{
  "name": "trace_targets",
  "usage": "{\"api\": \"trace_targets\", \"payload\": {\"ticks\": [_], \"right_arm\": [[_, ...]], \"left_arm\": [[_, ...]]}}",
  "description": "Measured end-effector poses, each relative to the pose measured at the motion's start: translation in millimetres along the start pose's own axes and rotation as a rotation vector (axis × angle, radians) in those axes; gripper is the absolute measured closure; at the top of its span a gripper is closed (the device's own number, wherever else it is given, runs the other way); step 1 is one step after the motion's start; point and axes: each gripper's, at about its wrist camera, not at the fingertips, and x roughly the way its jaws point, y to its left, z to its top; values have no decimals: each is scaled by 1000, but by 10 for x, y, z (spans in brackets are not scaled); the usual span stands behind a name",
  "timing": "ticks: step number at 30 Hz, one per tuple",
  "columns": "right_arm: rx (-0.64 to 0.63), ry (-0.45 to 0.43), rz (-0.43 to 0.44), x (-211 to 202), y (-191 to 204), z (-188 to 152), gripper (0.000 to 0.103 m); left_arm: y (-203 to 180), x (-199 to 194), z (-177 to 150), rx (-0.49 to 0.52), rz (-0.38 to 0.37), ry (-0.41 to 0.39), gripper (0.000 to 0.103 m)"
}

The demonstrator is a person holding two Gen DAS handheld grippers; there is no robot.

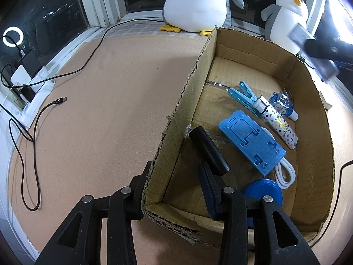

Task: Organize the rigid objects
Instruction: 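Carry the power bank into the box and open the right tool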

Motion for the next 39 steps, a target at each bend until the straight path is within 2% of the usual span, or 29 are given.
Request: {"api": "trace_targets", "payload": {"ticks": [8, 23, 34, 39], "right_arm": [[-13, 74, -18, 398, 90, 66, 35], [2, 129, -28, 679, 121, 58, 34], [15, 110, -16, 590, 109, 62, 34], [52, 68, 27, 353, 54, 27, 34]], "left_arm": [[0, 0, -1, -1, -1, 0, 60], [3, -1, -1, 0, -1, 0, 60], [5, -7, -6, 0, 0, -1, 60], [6, -7, -6, -1, 0, -1, 60]]}}
